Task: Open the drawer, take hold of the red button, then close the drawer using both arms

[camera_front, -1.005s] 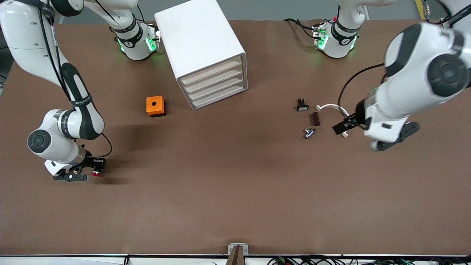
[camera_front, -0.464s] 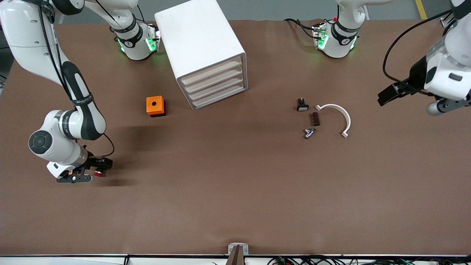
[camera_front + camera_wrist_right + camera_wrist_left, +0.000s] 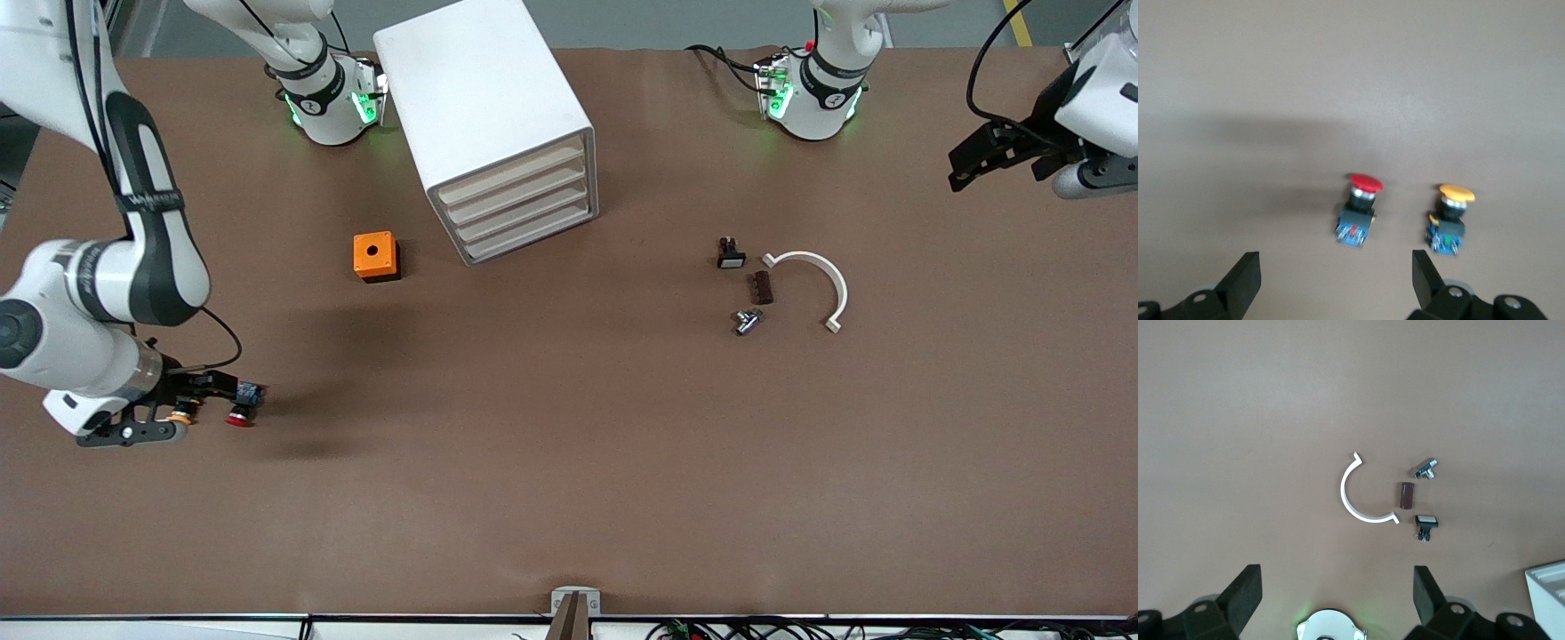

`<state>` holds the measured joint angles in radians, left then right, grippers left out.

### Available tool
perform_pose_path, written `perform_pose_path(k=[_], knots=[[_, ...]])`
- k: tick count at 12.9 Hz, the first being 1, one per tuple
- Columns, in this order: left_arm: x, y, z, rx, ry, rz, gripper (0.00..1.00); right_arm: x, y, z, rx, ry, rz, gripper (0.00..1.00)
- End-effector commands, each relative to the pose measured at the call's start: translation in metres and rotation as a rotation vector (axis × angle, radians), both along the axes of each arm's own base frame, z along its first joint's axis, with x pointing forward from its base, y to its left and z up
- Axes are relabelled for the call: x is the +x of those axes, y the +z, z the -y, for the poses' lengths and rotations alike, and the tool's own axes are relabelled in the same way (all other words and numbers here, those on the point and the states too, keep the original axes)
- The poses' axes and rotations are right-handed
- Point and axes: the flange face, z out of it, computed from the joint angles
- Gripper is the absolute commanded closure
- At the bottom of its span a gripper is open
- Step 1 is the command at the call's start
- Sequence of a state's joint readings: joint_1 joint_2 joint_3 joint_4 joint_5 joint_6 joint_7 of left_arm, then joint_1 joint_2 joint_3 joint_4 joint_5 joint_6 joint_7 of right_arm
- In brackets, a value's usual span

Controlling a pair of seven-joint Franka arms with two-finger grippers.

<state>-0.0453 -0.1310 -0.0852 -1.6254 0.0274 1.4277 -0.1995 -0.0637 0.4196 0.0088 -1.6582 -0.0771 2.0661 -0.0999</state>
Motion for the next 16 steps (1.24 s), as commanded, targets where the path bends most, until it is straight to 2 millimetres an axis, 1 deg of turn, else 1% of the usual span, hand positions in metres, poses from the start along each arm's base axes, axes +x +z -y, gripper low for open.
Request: perform_pose_path(k=[1,3,4,6,12,14,16], knots=[[-0.012,-0.003,-0.002,0.013,-0.036,0.009,0.00,-0.024,0.073,-0.026,0.002,-0.082,-0.005,0.00],[-0.009,-0.006,0.000,0.011,-0.042,0.027,0.00,-0.042,0.114,-0.027,-0.001,-0.095,-0.025,0.00],[-0.006,-0.009,-0.002,0.009,-0.038,0.024,0.00,-0.051,0.132,-0.027,0.001,-0.087,-0.021,0.00],[-0.003,-0.012,-0.003,0.009,-0.040,0.022,0.00,-0.063,0.160,-0.028,0.001,-0.087,0.001,0.00],[-0.006,-0.015,-0.002,0.012,-0.041,0.017,0.00,-0.065,0.185,-0.026,0.002,-0.100,0.017,0.00],[-0.008,-0.014,-0.001,0.012,-0.042,0.012,0.00,-0.065,0.188,-0.022,0.085,-0.137,0.011,0.00],[-0.009,-0.013,-0.001,0.012,-0.042,0.012,0.00,-0.064,0.191,-0.015,0.106,-0.141,0.019,0.00]])
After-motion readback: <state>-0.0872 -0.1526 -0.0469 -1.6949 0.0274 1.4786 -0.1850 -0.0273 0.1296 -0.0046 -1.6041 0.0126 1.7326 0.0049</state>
